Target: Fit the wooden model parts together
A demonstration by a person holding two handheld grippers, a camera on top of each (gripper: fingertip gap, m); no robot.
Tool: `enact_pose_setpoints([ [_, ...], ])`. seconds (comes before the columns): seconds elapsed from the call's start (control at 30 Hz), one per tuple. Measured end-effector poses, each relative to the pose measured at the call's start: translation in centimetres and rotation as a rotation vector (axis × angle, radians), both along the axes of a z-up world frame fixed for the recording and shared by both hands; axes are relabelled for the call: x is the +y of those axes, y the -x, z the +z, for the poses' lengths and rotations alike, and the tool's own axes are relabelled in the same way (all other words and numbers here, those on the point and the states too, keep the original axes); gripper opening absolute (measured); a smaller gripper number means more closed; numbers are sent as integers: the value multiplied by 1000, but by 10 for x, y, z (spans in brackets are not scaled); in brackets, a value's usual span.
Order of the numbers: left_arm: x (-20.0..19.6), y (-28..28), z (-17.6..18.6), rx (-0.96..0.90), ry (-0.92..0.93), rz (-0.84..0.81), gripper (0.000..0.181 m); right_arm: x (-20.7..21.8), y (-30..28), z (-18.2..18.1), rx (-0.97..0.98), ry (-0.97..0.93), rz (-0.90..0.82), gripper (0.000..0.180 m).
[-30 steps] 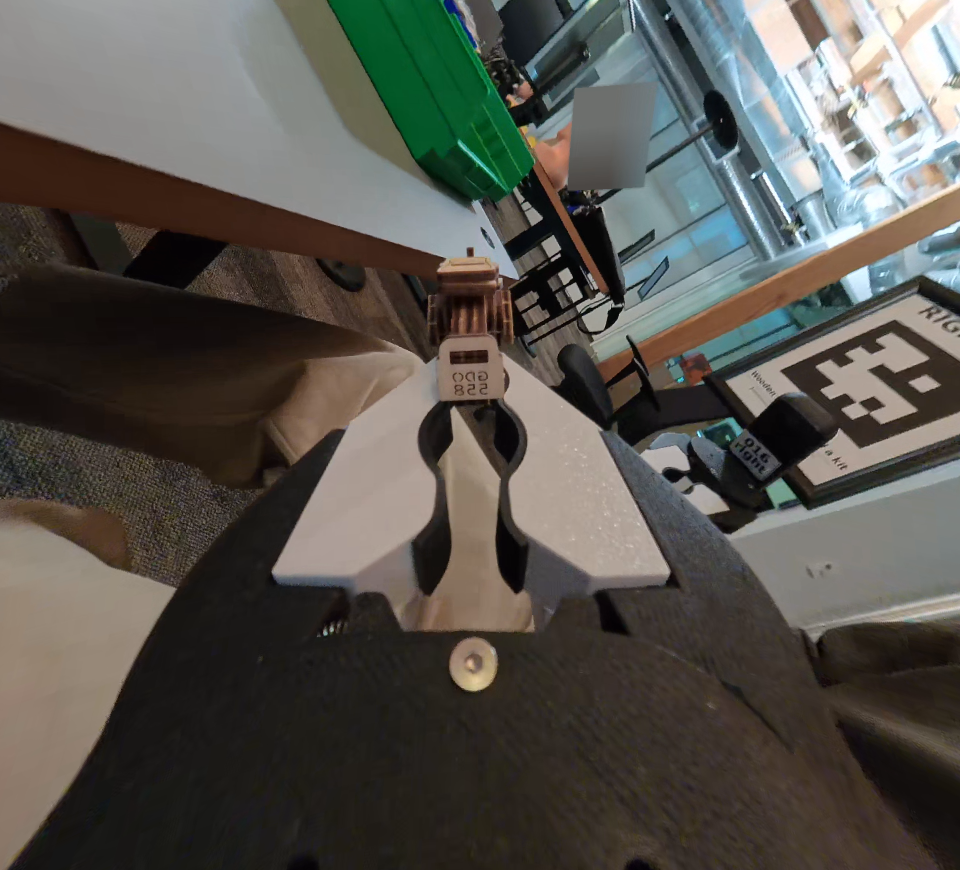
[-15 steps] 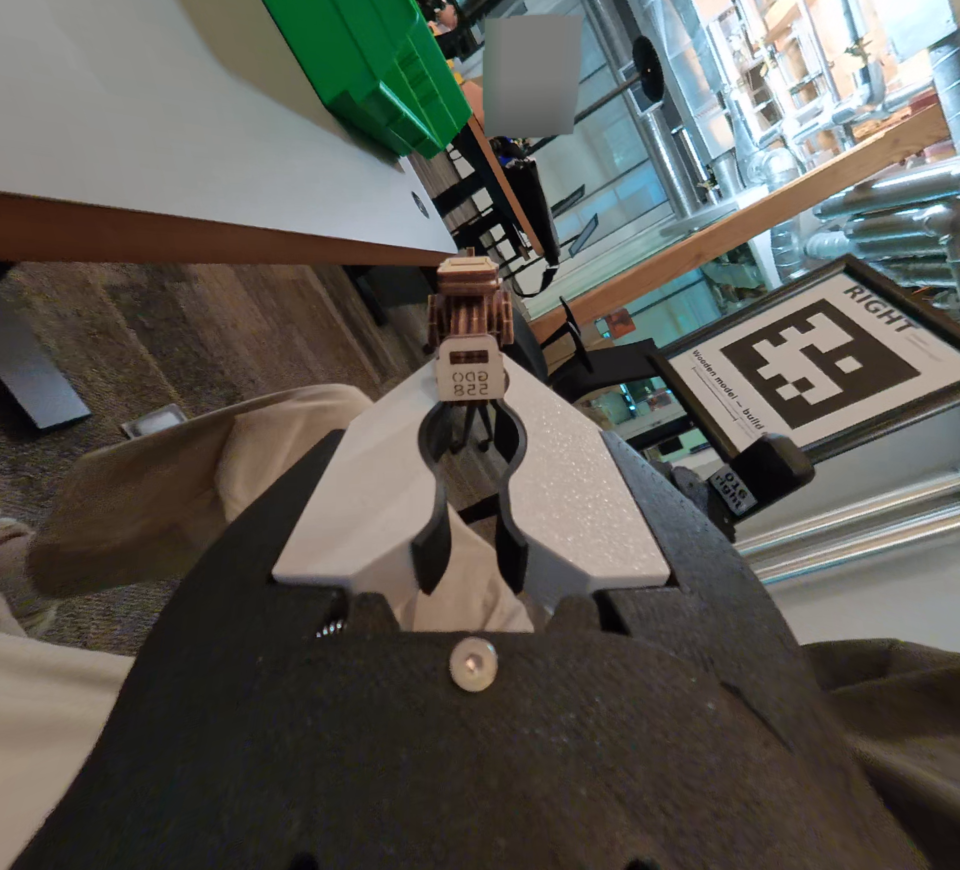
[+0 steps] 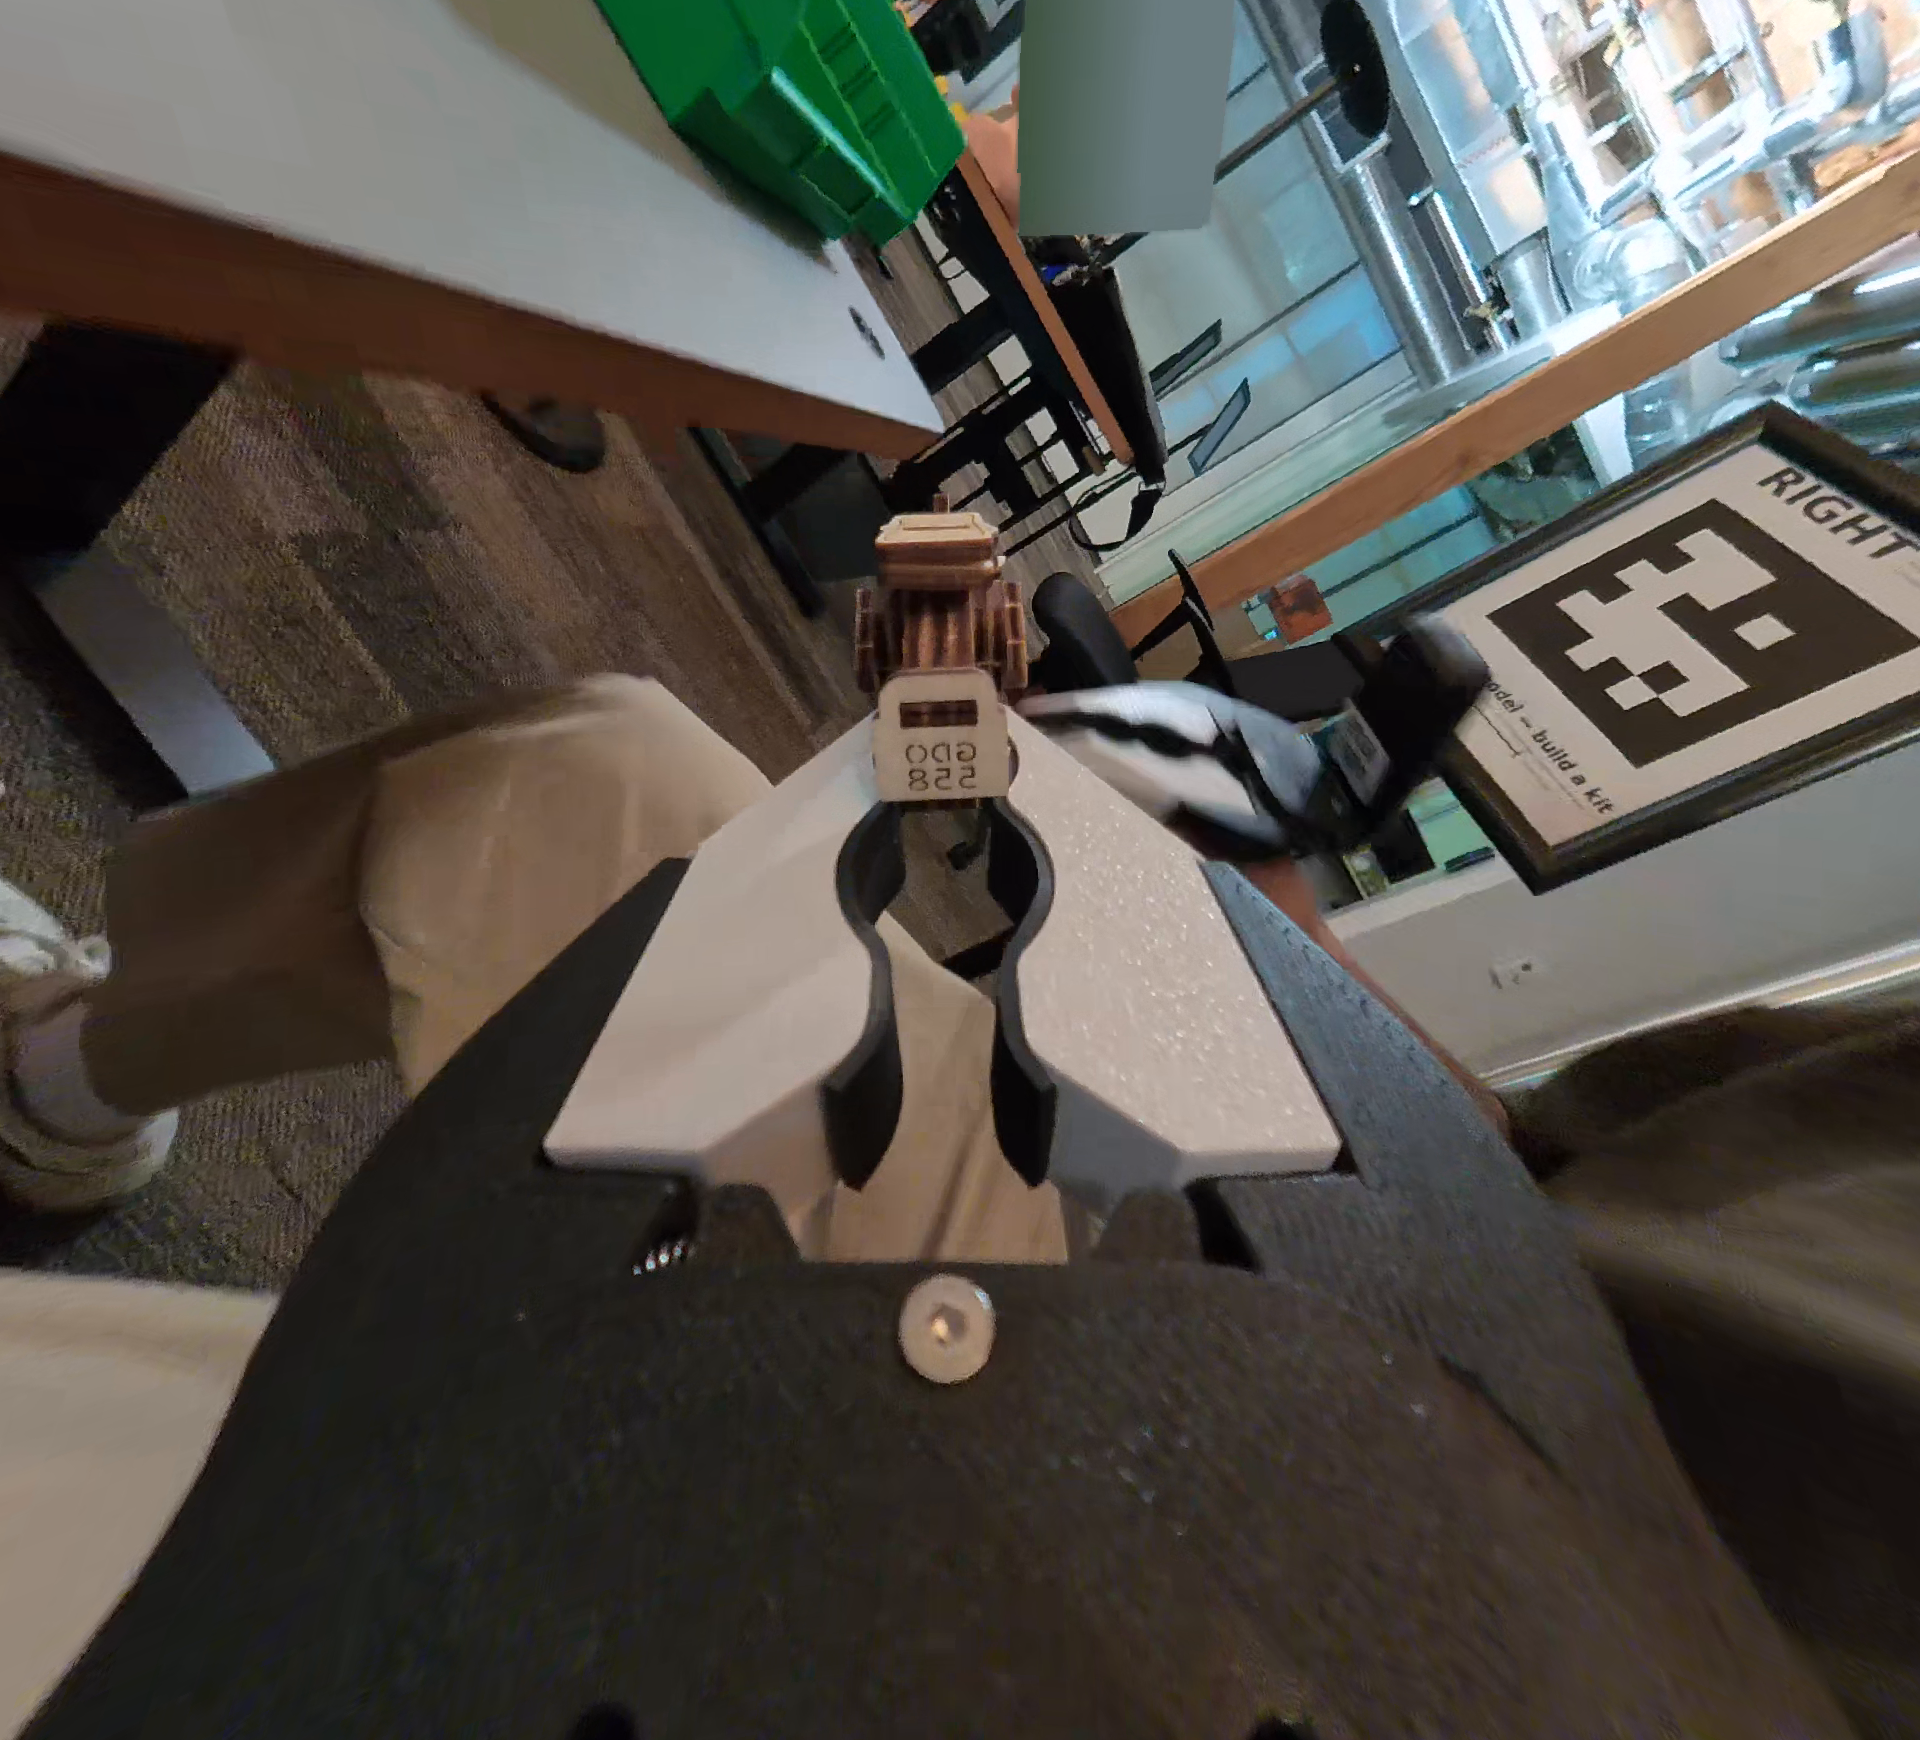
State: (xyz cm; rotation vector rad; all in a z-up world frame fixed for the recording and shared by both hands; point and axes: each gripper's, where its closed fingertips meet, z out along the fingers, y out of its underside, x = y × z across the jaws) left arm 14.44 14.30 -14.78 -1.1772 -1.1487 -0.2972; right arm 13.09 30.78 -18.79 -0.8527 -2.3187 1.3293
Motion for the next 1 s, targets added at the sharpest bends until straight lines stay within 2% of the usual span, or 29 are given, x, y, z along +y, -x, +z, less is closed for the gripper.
enact_pose_setpoints([
  [0.03, -6, -8, -5, -28, -3, 8, 5, 1, 17, -2, -24, 26, -18, 13],
  [0.13, -31, -25, -15, -87, -32, 77, 4, -7, 57, -28, -82, -4, 5, 13],
  [0.23, -51, -39, -20, -134, -79, 150, 5, -21, 60, -96, -133, -216, 157, 11],
  [0.33, -60, -59, -25, -168, -139, 212, 4, -25, 58, -169, -78, -394, 293, 10],
  [0.4, -63, -72, -28, -187, -176, 257, 5, -31, 63, -207, -88, -378, 312, 9],
  [0.57, -68, -101, -52, -242, -148, 366, 5, -38, 89, -281, -182, -296, 218, 9],
  [0.73, -50, -114, -77, -269, -16, 286, 5, -35, 125, -340, -194, -291, 141, 13],
  [0.83, -51, -104, -112, -313, 69, 151, 5, -36, 152, -385, -238, -302, 99, 20],
  [0.9, -65, -82, -145, -309, 116, 115, 5, -43, 172, -425, -282, -312, 88, 18],
  [0.97, -83, -52, -182, -354, 31, 137, 5, -52, 186, -480, -393, -372, 136, 15],
  [1.0, -91, -37, -205, -394, -25, 157, 5, -55, 188, -511, -471, -430, 194, 8],
])
